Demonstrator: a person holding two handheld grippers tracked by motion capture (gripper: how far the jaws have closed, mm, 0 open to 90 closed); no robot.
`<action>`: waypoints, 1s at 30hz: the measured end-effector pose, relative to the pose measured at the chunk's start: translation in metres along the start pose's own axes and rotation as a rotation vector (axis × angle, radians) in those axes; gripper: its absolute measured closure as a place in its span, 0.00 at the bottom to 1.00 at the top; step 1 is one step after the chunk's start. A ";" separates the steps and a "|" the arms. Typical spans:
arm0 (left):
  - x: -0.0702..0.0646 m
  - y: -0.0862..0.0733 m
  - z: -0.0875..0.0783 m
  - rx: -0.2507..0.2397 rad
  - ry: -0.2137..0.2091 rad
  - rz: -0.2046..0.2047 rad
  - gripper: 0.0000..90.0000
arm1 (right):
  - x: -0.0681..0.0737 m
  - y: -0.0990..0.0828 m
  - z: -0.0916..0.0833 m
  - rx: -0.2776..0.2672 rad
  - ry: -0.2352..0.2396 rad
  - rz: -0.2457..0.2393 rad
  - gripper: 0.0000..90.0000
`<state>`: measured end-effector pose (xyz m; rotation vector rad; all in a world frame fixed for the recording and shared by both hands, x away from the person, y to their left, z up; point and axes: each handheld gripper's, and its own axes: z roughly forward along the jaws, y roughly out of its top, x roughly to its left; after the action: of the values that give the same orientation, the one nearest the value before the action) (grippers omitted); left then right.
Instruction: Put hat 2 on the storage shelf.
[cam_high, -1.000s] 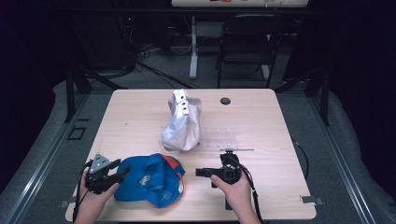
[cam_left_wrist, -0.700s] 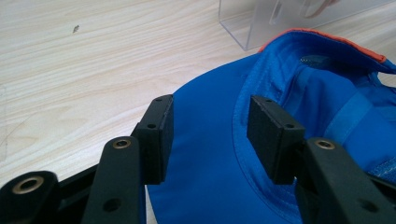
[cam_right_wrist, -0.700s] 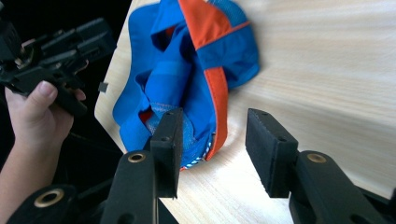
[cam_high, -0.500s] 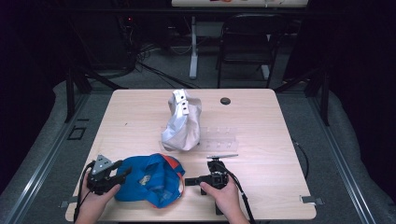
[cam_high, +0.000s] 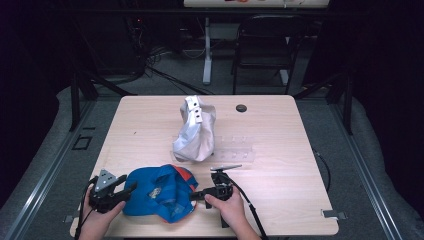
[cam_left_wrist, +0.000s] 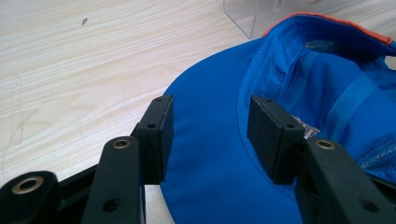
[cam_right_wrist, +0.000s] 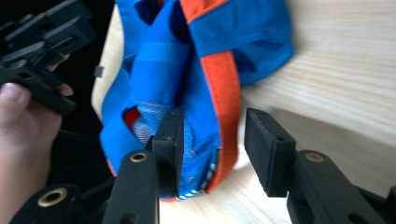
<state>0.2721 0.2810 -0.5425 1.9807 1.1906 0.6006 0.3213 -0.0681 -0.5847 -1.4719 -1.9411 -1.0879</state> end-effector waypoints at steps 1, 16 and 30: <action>0.000 0.000 -0.001 0.009 0.001 -0.006 0.58 | 0.000 0.000 0.001 0.007 0.012 0.008 0.66; 0.001 -0.001 -0.001 -0.003 0.003 -0.013 0.58 | 0.015 0.001 -0.009 0.012 0.081 -0.008 0.79; 0.001 -0.002 -0.001 0.003 0.001 -0.008 0.58 | 0.016 0.003 -0.012 0.005 0.112 0.038 0.86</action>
<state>0.2711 0.2826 -0.5433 1.9776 1.2004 0.5958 0.3182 -0.0678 -0.5646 -1.4091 -1.8307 -1.1234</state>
